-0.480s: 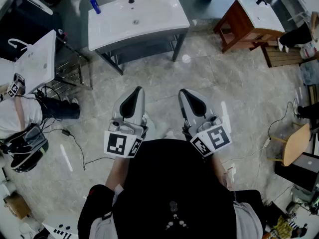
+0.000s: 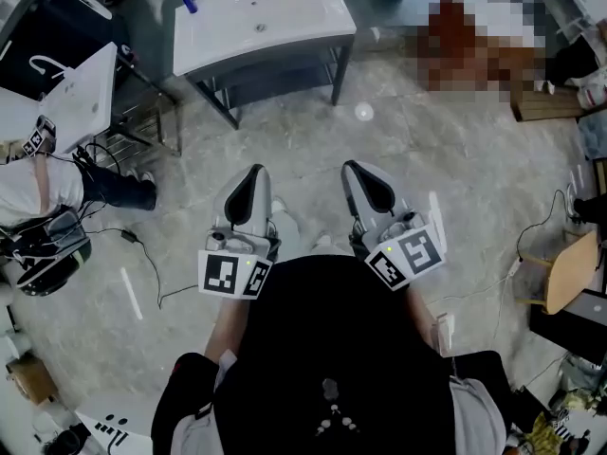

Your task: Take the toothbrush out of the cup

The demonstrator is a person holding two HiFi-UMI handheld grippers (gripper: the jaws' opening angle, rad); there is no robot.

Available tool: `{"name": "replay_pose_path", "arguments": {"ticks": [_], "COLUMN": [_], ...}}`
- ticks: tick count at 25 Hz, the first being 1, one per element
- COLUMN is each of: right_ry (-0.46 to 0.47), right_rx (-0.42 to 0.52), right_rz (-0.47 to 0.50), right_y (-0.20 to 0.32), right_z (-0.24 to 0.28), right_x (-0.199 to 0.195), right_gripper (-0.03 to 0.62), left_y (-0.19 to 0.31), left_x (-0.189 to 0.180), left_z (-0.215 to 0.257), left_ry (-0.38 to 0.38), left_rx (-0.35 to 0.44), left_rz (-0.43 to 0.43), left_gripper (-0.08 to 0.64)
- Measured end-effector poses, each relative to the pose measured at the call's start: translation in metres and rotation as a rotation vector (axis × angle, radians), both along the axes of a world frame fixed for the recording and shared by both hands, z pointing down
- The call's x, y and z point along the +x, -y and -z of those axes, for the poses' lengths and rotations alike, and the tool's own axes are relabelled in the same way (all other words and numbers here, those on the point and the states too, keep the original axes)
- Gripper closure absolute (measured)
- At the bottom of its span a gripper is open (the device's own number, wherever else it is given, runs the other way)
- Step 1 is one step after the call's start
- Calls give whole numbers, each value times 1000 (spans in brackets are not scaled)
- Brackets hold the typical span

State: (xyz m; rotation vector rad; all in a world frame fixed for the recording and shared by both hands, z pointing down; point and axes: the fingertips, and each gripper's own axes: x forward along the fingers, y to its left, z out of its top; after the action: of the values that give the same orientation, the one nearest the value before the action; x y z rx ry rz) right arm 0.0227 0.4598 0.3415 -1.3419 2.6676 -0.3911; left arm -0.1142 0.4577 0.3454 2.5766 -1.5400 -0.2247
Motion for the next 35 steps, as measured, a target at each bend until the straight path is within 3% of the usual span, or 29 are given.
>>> {"name": "replay_pose_path", "arguments": {"ticks": [6,14,19,22,28,35], "right_ry": [-6,-2,57,18,-162,-150], "right_rx": [24,50,84,78,81,63], "right_rz": [-19,-39,20,72,166,164], "right_y": [-21,-28,-35,-37,-36,-9], "right_z": [6,12,25,20,-1,-12], "right_x": [16,27,29,24,1,0], "right_gripper": [592,590,589,589,589,589], "left_y": [-20,-29,-25,-27,-22,12], "left_x": [21,31,39,40,34,34], "left_z": [10,5,12,11,-3,-10], "left_ry": [31,10,-5,-5,16,-6], "left_rx": [41,43,64,65,36,32], "left_rz": [-28,-29,-30,-11,-10,-36], "left_gripper": [558,558,558,558,558,558]}}
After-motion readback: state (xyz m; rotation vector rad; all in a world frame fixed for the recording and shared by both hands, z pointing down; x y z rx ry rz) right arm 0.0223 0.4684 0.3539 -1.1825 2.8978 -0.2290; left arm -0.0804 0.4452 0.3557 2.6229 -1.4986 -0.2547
